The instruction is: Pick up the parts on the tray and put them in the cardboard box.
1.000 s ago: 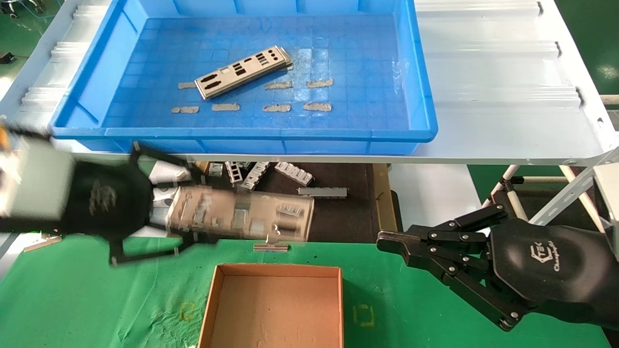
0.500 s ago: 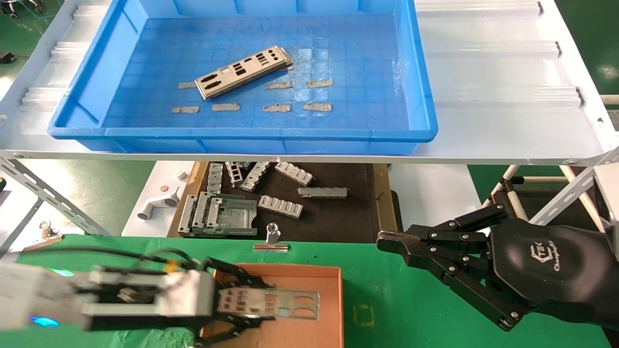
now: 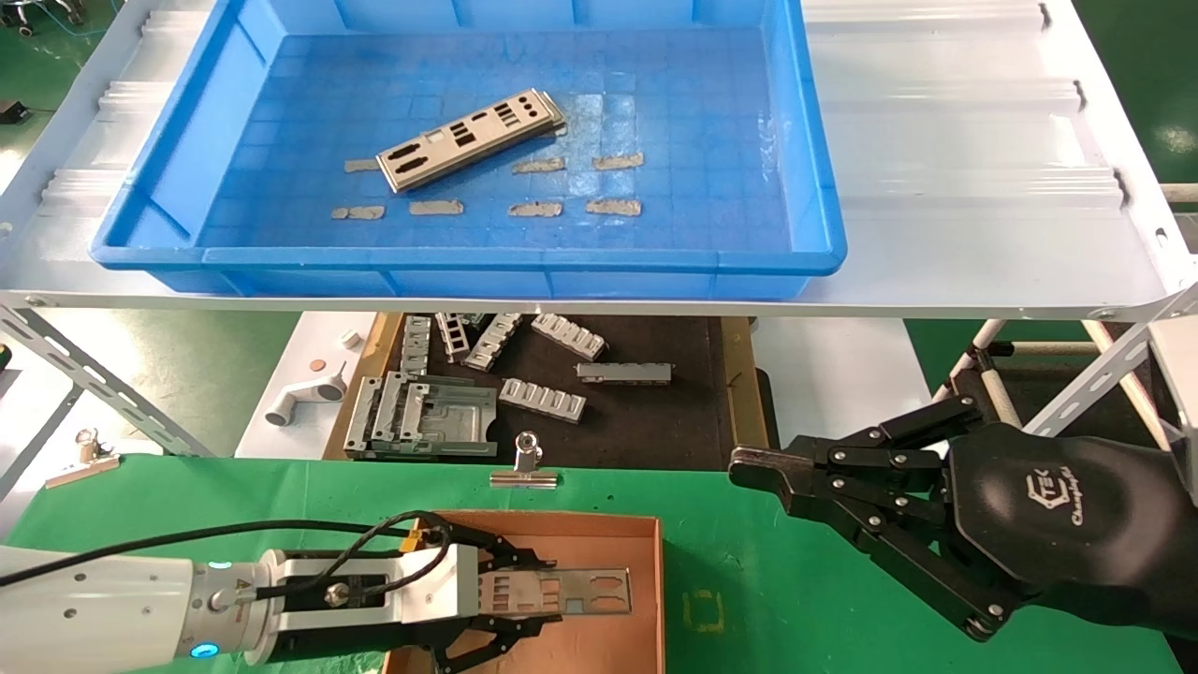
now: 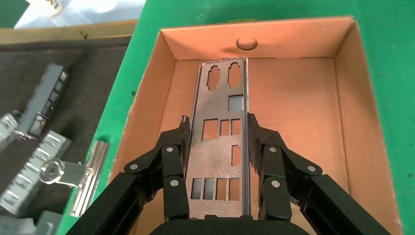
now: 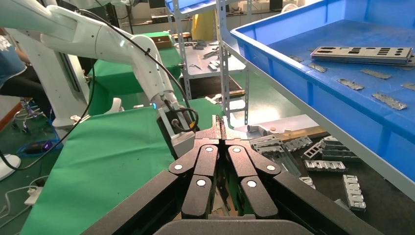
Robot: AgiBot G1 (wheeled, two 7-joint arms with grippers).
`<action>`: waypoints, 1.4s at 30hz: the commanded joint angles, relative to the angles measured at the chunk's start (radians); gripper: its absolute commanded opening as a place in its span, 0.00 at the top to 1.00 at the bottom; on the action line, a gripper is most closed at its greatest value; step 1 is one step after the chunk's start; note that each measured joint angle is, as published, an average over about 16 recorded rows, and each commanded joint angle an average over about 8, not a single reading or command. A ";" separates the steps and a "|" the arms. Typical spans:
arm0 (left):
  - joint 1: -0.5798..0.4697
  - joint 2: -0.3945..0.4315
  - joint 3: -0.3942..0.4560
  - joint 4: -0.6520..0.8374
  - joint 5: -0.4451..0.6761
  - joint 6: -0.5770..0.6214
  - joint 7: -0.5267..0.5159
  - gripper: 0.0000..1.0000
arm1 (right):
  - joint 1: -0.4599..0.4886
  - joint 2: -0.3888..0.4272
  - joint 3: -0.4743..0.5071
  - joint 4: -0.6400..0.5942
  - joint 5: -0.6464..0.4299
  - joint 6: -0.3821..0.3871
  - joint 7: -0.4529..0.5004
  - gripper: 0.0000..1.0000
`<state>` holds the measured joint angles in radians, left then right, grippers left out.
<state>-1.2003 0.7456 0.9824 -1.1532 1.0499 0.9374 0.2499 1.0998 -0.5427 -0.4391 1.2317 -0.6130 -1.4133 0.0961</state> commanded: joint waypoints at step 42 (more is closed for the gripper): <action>0.012 0.015 -0.068 0.080 -0.073 0.066 0.010 0.00 | 0.000 0.000 0.000 0.000 0.000 0.000 0.000 0.00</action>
<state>-1.1870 0.7576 0.9077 -1.0765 0.9735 1.0108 0.2553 1.0998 -0.5427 -0.4391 1.2317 -0.6130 -1.4133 0.0961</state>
